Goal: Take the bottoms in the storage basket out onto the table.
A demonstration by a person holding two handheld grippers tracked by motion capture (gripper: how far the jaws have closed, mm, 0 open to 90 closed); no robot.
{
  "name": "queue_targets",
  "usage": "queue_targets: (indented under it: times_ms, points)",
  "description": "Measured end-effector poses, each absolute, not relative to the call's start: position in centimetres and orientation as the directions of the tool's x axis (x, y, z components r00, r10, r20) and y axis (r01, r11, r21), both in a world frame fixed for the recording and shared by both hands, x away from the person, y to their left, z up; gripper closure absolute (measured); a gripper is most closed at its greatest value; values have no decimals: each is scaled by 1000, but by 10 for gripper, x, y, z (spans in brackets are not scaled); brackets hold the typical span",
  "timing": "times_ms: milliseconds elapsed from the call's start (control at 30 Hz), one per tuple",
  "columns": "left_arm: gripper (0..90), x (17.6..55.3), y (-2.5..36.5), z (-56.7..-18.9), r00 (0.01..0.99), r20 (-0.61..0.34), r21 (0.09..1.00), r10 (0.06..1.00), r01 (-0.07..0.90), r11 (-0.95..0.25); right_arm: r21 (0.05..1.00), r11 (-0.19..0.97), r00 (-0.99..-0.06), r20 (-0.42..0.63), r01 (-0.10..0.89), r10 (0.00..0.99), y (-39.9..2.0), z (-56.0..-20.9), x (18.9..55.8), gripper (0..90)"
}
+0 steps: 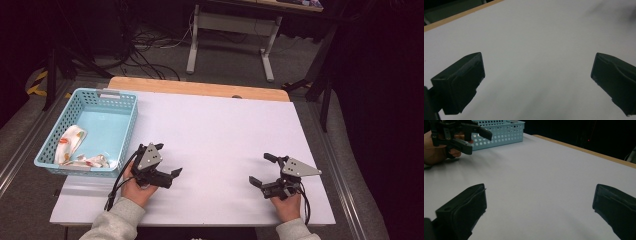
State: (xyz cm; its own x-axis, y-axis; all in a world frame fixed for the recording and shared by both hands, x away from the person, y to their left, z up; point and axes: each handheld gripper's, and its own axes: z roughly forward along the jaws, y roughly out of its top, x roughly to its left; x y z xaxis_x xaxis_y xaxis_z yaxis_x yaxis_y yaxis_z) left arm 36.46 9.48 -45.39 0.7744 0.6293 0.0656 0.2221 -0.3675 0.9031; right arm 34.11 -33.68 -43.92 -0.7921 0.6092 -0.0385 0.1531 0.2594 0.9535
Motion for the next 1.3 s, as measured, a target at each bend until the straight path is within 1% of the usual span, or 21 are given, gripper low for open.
queue_targets:
  times_ms: [433,600,1300]
  points:
    - [4,365,95,-449,797,37,900,603,235,-366,951,260,-799,-24,167,601,-336,-440,343,0]
    - [7,365,93,-442,799,52,891,599,233,-389,950,263,-800,-24,169,600,-336,-441,343,0]
    - [18,366,94,-417,812,69,887,580,216,-407,946,270,-805,-16,180,593,-334,-442,343,1]
